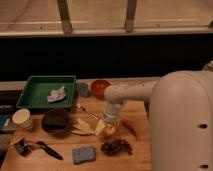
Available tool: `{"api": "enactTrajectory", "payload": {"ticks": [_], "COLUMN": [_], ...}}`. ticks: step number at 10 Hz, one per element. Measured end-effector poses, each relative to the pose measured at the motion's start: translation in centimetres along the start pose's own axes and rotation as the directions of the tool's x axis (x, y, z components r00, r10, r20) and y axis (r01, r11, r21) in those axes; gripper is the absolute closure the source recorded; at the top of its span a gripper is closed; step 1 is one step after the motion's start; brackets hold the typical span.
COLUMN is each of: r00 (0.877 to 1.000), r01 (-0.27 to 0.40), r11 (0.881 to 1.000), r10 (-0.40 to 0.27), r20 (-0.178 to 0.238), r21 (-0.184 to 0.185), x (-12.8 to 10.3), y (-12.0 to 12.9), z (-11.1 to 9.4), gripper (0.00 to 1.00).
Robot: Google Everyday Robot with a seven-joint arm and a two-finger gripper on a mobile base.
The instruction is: Place apple in red bowl
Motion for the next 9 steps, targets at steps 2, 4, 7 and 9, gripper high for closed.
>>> {"api": "enactTrajectory", "payload": {"ticks": [2,4,7,9], "r00": [1.0,1.0,0.998,0.985], "r01": [-0.001,-0.006,-0.034,-0.049], "r11": [1.0,1.0,0.999,0.998], "r10": [0.001,0.006,0.034,0.054], "r20": [0.001,0.004,0.06,0.165], "r21": [0.008,0.014,-0.01,-0.029], "x": [0.1,0.2,0.3,-0.3], "y": [0.0,-0.1,-1.5,-3.1], "z": [0.2,0.2,-1.8,-6.0], "gripper": [0.63,0.84,1.0,1.0]}}
